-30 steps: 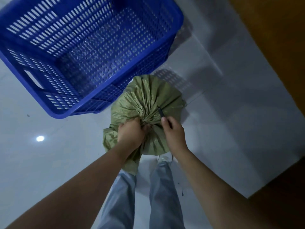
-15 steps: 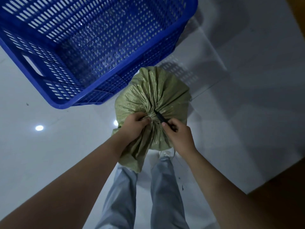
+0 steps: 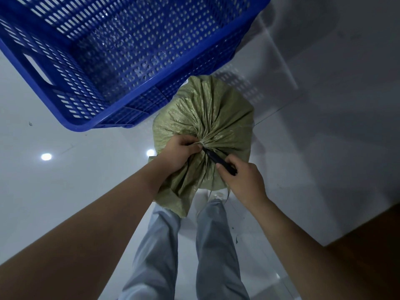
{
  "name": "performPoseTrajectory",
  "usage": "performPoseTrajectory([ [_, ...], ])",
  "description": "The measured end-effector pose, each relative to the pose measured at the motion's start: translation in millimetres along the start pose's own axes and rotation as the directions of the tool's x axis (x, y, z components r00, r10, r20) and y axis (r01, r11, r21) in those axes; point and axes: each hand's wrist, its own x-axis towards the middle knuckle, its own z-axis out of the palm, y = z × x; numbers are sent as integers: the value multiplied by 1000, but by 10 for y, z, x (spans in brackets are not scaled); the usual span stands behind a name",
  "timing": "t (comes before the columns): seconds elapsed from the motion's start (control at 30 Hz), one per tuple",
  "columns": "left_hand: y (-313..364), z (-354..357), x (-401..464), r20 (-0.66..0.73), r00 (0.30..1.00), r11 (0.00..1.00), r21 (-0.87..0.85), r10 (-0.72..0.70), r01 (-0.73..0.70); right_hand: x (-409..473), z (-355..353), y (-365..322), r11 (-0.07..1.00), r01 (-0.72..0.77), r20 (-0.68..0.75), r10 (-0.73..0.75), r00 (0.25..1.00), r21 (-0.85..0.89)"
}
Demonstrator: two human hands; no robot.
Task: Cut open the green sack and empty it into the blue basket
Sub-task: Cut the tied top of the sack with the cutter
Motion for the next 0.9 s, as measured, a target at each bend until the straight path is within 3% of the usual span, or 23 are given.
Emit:
performPoseTrajectory([
  [0.2, 23, 6, 0, -17, 1000, 1000, 13, 25, -25, -74, 101, -41, 1000, 12, -77, -14, 997, -29],
  [0.63, 25, 54, -40, -42, 999, 999, -41, 7, -9, -211, 327, -172, 945, -109, -135, 157, 978, 309],
  [0.77, 24, 46, -25, -35, 999, 999, -51, 10, -12, -59, 251, -163, 804, -211, -28, 271, 962, 556],
  [0.9, 40, 40, -1, -49, 999, 999, -44, 7, -9, 32, 163, -123, 781, -223, 84, 215, 973, 584],
])
